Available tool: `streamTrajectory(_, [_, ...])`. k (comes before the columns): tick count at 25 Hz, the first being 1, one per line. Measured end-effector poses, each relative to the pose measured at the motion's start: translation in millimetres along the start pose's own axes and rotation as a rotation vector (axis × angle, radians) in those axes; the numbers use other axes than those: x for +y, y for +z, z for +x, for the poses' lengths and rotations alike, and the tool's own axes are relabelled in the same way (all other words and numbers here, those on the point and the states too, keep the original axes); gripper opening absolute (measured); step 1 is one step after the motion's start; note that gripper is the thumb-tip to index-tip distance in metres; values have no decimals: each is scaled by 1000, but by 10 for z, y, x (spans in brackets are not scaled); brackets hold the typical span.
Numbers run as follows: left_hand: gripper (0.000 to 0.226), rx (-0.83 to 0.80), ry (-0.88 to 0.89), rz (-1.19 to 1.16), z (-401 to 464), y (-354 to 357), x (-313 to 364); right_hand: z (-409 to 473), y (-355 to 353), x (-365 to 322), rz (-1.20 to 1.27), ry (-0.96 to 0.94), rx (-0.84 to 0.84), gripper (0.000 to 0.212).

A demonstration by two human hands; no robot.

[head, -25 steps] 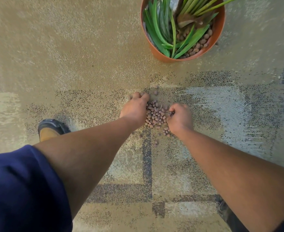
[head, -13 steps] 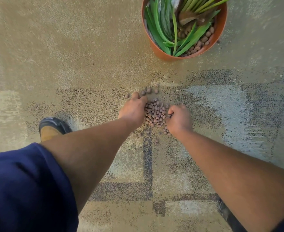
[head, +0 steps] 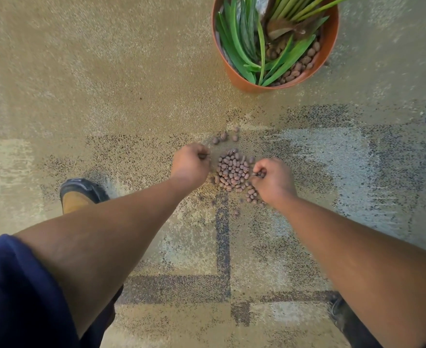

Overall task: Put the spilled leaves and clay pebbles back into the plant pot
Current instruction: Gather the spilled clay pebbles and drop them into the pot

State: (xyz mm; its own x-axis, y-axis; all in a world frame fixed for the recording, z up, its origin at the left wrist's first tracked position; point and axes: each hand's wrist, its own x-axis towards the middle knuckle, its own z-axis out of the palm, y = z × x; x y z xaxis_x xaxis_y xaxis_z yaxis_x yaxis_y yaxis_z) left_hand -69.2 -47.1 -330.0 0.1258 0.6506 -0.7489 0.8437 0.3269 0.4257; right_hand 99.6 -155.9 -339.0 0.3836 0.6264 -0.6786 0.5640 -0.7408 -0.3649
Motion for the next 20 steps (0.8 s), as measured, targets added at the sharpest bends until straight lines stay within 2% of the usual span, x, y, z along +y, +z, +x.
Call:
streamTrajectory(4, [15, -27, -12, -106, -86, -112, 34, -50, -92, -13, 113, 41, -10, 24])
streamTrajectory(7, [22, -49, 19, -189, -183, -195, 204, -106, -226, -172, 288, 40, 28, 24])
streamTrajectory(10, [24, 25, 189, -284, -315, -296, 458, -165, -503, -459, 541, -23, 150, 27])
streamTrajectory(12, [16, 120, 355, -337, -349, -395, 687, -146, -780, -661, 711, -113, 286, 25])
streamTrajectory(14, [13, 218, 521, -301, -284, -505, 975, -53, -1048, -832, 793, -234, 414, 26])
streamTrajectory(17, [19, 311, 713, -145, -80, -659, 1379, 205, -1220, -985, 689, -277, 530, 18])
streamTrajectory(20, [28, 321, 774, 117, 104, -724, 1487, 413, -1184, -970, 491, -267, 533, 12])
